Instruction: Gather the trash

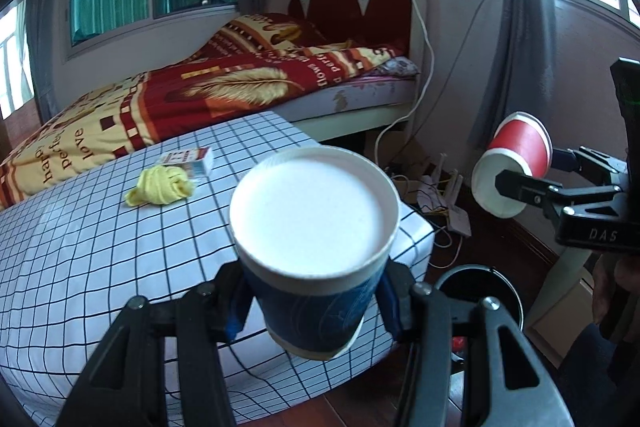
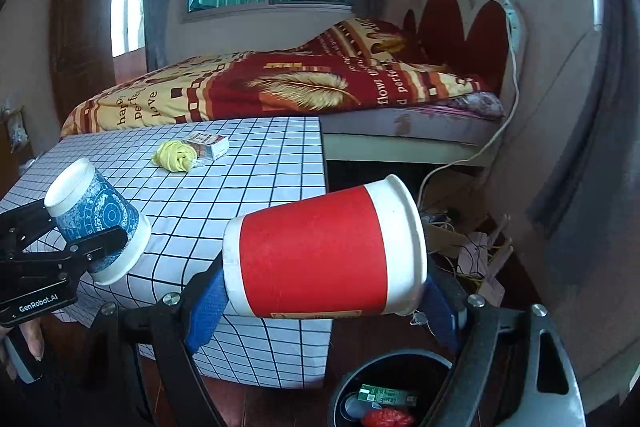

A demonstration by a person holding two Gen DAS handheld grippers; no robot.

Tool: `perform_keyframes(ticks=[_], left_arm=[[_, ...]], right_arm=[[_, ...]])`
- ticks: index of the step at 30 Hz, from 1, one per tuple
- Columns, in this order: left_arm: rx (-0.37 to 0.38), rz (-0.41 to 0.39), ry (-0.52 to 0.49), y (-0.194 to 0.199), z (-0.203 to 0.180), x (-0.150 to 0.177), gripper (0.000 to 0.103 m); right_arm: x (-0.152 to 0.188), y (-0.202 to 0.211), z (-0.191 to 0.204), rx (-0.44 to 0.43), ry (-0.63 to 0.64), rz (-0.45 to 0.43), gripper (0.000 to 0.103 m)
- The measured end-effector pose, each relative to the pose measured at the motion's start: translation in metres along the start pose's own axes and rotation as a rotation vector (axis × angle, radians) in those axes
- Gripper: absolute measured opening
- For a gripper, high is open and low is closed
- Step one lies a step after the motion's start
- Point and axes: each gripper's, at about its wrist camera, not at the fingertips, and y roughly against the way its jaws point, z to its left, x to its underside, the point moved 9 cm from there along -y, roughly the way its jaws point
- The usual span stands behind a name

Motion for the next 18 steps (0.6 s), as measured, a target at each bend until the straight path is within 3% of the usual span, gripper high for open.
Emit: perform_keyframes(ticks=[18], left_arm=[[0.159,0.023,-0.102,-0.019,-0.091,0.009,0.053]], right_arm=[[0.049,0.03,-0.075,0.115,-0.089,0.029,0.086]])
